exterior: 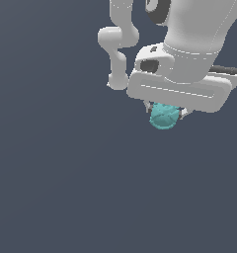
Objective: Pick up the object and move it to a goal position.
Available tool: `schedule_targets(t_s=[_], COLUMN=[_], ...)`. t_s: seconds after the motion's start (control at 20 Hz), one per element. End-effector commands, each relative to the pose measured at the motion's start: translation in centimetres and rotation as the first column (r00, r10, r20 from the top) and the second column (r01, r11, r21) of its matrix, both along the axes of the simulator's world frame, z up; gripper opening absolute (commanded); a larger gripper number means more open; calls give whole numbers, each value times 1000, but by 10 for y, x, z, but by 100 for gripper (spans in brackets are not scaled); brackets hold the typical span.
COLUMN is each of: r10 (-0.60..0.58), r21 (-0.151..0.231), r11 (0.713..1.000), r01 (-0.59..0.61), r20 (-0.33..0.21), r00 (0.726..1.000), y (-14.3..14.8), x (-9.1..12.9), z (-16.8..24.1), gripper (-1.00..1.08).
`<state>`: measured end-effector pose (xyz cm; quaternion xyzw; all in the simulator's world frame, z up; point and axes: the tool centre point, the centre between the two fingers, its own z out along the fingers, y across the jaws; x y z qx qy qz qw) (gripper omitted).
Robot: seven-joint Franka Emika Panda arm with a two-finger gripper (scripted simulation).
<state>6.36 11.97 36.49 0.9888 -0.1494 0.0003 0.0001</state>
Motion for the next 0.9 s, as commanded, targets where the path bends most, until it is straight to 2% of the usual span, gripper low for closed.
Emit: schedule_targets(t_s=[0.0, 0.85], r10=[0, 0], r21=[0, 0], r11=[1000, 1000], r01=[0, 0], r20=[0, 0], r00=[1000, 1000], y=[3, 11], x=[6, 25], z=[11, 46], gripper=[-100, -100])
